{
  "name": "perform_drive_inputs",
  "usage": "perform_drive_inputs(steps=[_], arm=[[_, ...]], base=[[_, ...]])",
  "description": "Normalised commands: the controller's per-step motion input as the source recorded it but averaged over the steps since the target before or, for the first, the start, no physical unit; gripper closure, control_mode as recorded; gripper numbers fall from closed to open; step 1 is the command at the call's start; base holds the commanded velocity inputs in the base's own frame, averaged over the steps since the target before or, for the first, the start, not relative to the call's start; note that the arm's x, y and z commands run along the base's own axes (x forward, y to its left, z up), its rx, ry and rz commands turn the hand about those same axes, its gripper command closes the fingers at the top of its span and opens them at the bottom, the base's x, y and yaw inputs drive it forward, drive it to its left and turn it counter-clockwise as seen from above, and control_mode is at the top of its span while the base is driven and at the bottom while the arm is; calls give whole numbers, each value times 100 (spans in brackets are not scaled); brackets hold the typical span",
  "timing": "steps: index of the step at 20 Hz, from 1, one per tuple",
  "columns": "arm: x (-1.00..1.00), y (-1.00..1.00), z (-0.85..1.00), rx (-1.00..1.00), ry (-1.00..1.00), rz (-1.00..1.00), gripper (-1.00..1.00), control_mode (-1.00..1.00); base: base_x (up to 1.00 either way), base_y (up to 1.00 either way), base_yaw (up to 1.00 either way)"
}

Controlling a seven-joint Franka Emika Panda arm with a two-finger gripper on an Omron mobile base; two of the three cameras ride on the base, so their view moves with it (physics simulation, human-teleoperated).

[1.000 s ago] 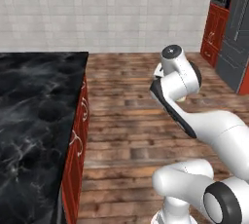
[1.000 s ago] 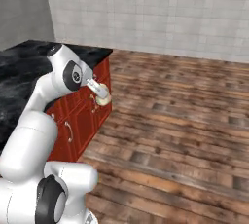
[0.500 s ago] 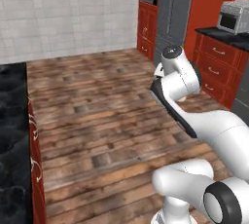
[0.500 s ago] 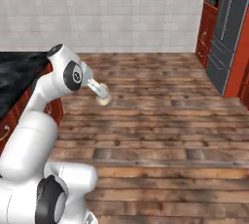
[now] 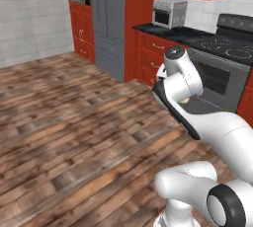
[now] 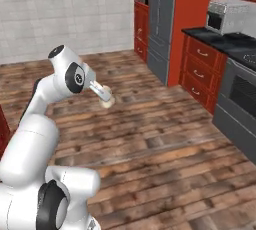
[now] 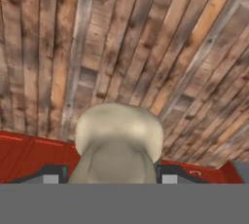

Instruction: Pick the candle and jar from the dining table and place them in the open cabinet. Close the cabinet after placing the objects.

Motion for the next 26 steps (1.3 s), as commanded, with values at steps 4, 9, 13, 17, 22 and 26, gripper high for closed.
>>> perform_drive_inputs(steps=[4,9,13,17,22,26], arm=[[0,0,0,0,0,0,100,100],[0,0,0,0,0,0,100,100],[0,0,0,0,0,0,100,100],[0,0,0,0,0,0,100,100],[0,0,0,0,0,0,100,100],[0,0,0,0,0,0,100,100]], base=[[17,-15,-53],[17,-19,-52],[18,-20,-51],[28,-19,-49],[50,-10,-45],[87,5,-31]])
